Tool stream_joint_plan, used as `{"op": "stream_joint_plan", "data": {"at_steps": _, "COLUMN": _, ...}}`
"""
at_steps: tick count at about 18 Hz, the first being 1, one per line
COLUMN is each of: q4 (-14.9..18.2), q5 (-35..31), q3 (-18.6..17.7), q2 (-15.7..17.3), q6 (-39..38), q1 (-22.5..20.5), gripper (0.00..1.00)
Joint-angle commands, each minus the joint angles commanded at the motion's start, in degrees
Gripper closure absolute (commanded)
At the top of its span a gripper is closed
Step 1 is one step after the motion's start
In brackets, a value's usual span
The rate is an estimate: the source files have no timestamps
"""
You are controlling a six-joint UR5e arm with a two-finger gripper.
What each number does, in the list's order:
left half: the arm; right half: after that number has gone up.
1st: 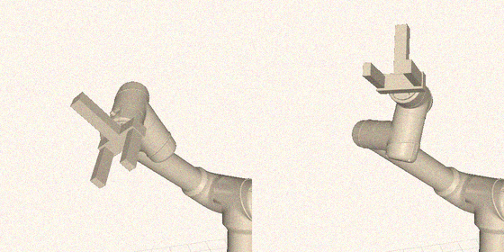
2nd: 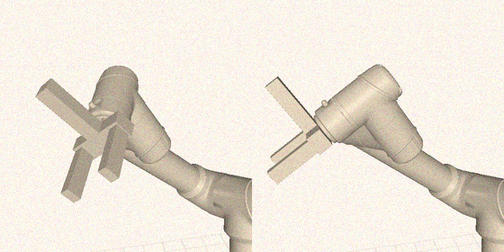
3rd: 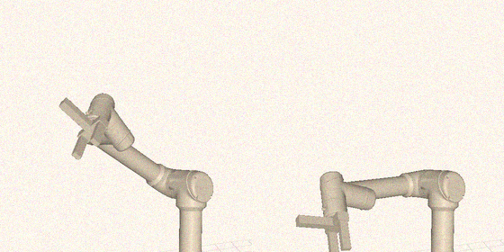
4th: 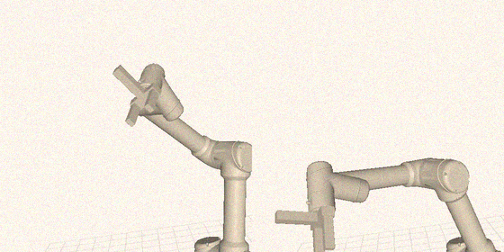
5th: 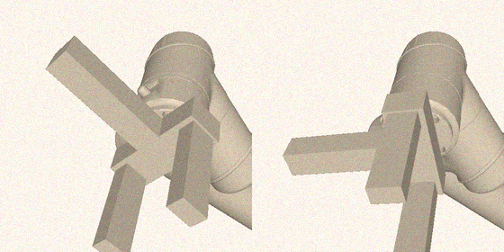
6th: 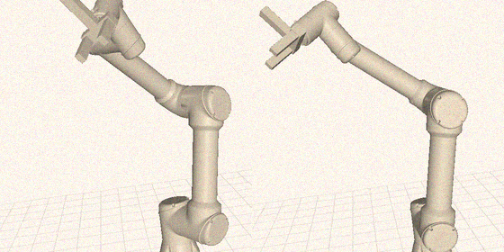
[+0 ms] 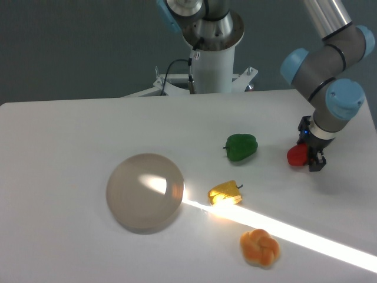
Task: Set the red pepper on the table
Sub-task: 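Lower the red pepper onto the table beside the green pepper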
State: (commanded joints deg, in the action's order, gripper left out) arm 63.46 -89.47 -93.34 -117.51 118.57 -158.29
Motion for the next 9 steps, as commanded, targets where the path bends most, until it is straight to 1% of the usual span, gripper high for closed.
{"op": "stream_joint_plan", "data": {"at_steps": 2, "q4": -1.1, "q5": 0.0, "q3": -0.7, "q2": 0.0, "q6": 0.0, "q1": 0.0, "gripper": 0.35}}
{"op": "stream_joint_plan", "data": {"at_steps": 7, "q4": -1.1, "q5": -0.1, "q3": -0.7, "q2": 0.0, "q6": -0.4, "q1": 0.1, "gripper": 0.35}}
{"op": "stream_joint_plan", "data": {"at_steps": 9, "q4": -1.1, "q5": 0.0, "q3": -0.7, "q2": 0.0, "q6": -0.4, "q1": 0.0, "gripper": 0.32}}
